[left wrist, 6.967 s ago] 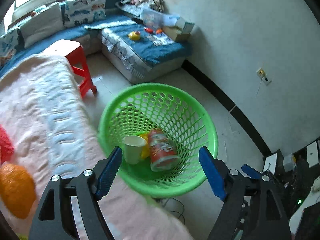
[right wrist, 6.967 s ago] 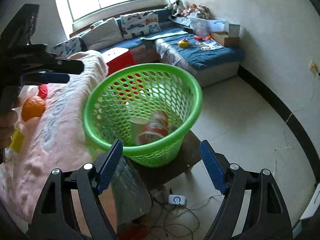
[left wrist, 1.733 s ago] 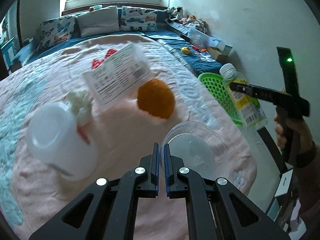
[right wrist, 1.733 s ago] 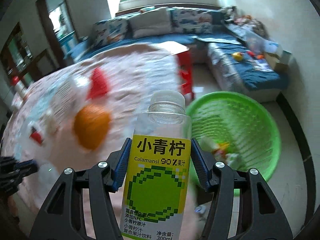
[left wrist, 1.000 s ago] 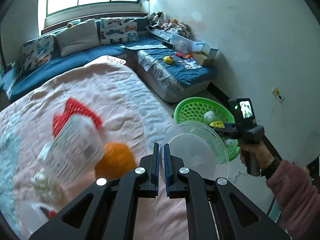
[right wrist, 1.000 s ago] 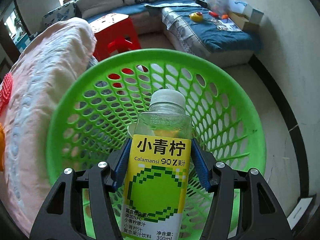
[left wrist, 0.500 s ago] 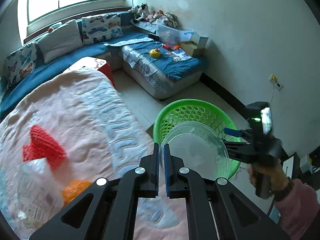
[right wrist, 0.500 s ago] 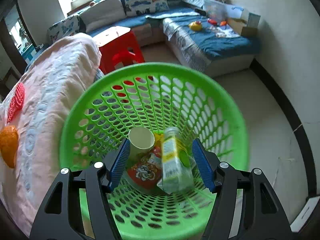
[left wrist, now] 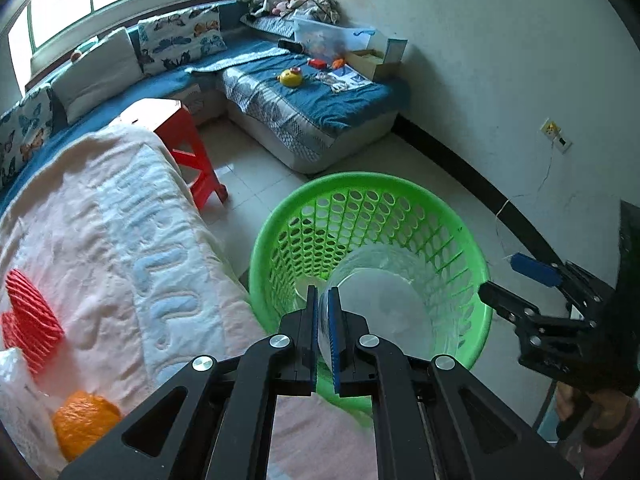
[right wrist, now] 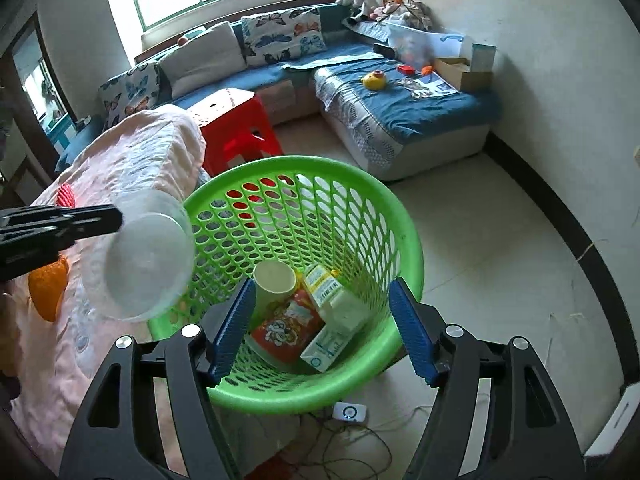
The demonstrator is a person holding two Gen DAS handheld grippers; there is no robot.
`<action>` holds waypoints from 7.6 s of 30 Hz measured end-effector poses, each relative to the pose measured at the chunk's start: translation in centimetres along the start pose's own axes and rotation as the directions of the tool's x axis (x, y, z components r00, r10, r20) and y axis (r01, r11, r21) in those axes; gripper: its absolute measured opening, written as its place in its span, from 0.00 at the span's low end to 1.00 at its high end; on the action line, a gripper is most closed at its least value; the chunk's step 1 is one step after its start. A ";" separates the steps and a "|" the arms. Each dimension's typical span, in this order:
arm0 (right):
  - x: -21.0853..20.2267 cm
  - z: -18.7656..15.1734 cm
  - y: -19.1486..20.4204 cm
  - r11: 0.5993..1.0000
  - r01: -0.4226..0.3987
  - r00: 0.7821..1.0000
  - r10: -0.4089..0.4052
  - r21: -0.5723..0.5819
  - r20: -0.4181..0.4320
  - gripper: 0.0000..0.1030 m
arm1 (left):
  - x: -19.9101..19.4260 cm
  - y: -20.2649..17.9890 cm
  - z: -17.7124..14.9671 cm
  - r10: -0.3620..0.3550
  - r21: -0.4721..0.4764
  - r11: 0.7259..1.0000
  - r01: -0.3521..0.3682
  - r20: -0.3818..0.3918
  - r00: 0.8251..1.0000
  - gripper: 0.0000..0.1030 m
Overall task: Collect trash
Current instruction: 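Release the juice bottle into the basket with the right gripper while the left drops the lid in, then return both grippers to the bed and close the left gripper on the white plastic tub, then lift the white tub with the left gripper while the right grasps the white bag, then carry the white bag to the basket and release it with the right gripper, then lower the white tub into the green basket and open the left gripper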
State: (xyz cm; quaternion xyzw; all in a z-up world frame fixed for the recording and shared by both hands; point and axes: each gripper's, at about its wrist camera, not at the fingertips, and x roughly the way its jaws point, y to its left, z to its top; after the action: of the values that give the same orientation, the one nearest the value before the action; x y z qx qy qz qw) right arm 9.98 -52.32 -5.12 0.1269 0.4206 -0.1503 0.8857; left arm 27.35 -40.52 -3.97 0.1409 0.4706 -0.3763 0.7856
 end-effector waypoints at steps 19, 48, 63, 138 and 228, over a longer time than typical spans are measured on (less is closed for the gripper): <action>-3.0 -2.4 5.3 0.992 -0.091 0.996 0.093 -0.086 0.017 0.74 | -8.2 4.2 -6.1 0.059 -0.105 0.993 -0.047 0.109 0.992 0.52; -5.0 -2.8 25.6 0.872 -0.313 0.944 0.329 -0.376 -0.023 0.81 | -23.5 20.4 -26.3 0.441 -0.479 0.814 -0.327 0.145 0.886 0.84; -3.2 -3.0 30.4 0.834 -0.359 0.930 0.360 -0.420 -0.079 0.81 | -18.9 23.2 -28.0 0.363 -0.561 0.787 -0.255 0.088 0.928 0.87; 1.1 1.2 35.2 0.796 -0.464 0.882 0.455 -0.388 -0.121 0.24 | -22.6 24.3 -29.7 0.302 -0.536 0.829 -0.159 0.190 0.934 0.77; -4.3 -1.9 -1.0 0.997 -0.005 0.995 -0.003 0.080 0.104 0.59 | -0.3 -1.7 -1.6 -0.132 0.001 0.991 0.133 0.070 0.989 0.83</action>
State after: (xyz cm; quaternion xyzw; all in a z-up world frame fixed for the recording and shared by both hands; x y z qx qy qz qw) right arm 5.66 -51.89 -3.02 0.1547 0.3674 -0.1729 0.9007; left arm 25.04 -40.63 -4.29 0.0948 0.4519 -0.4316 0.7749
